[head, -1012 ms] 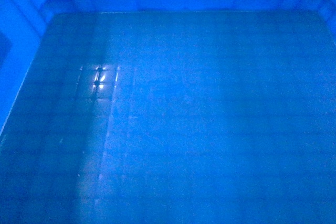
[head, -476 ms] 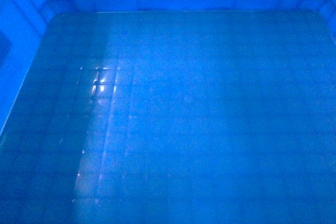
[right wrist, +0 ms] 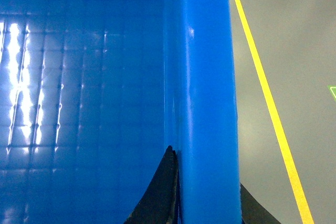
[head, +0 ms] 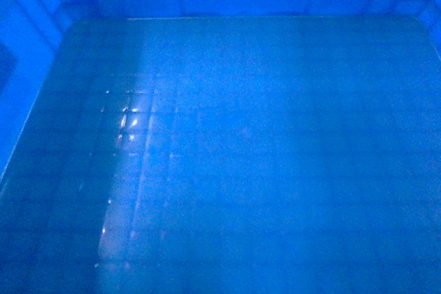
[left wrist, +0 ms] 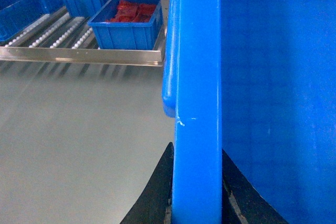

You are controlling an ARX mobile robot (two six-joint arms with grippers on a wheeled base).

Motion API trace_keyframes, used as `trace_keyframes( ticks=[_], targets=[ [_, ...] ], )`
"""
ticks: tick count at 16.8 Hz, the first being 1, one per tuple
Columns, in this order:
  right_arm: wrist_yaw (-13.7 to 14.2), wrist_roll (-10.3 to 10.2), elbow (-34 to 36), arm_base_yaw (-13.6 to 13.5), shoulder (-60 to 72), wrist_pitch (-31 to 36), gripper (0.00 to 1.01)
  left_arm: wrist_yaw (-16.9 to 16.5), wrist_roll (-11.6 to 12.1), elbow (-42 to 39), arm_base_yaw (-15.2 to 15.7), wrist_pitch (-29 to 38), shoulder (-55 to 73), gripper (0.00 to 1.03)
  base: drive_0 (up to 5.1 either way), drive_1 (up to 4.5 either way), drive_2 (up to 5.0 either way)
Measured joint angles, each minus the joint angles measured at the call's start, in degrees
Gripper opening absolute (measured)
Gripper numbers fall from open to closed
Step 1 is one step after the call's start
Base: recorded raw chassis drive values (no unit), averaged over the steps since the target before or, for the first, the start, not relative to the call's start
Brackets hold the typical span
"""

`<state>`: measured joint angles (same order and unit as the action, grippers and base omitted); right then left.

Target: Place box next to blue box on left shelf

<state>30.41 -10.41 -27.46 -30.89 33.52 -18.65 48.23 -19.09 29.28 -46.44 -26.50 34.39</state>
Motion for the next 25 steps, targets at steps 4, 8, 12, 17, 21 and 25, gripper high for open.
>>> trace_keyframes(
  ticks=[4,8,12,17,21,25],
  targets=[
    [-0.02,-0.02,0.0,0.0,0.09,0.17,0.09,0.02,0.02,0.0,0.0,0.04,-0.15,0.1,0.1,4.19,-4.1],
    [0.02,-0.02,0.0,0.0,0.09,0.04,0.09,0.0,0.02,0.0,0.0,0.0,-0.15,0.1,0.0,4.18,-4.1],
    [0.0,-0.02,0.0,0.0,0.02,0.11,0.09,0.02,0.02,0.0,0.0,0.0,-0.15,0.1,0.0,4.15,-4.1],
    [0.0,-0.02,0.0,0.0,0.02,0.13,0.09,0.04,0.02,0.0,0.0,0.02,-0.15,0.1,0.0,4.09,-4.2],
    [0.0,-0.02,0.0,0.0,0.11,0.04,0.09,0.02,0.02,0.0,0.0,-0.04,-0.13,0.1,0.0,4.13,-4.2],
    [0.0,-0.02,0.0,0.0,0.22,0.2,0.09,-0.07,0.07,0.0,0.0,0.26,0.26,0.1,0.1,3.23,-3.1]
  ],
)
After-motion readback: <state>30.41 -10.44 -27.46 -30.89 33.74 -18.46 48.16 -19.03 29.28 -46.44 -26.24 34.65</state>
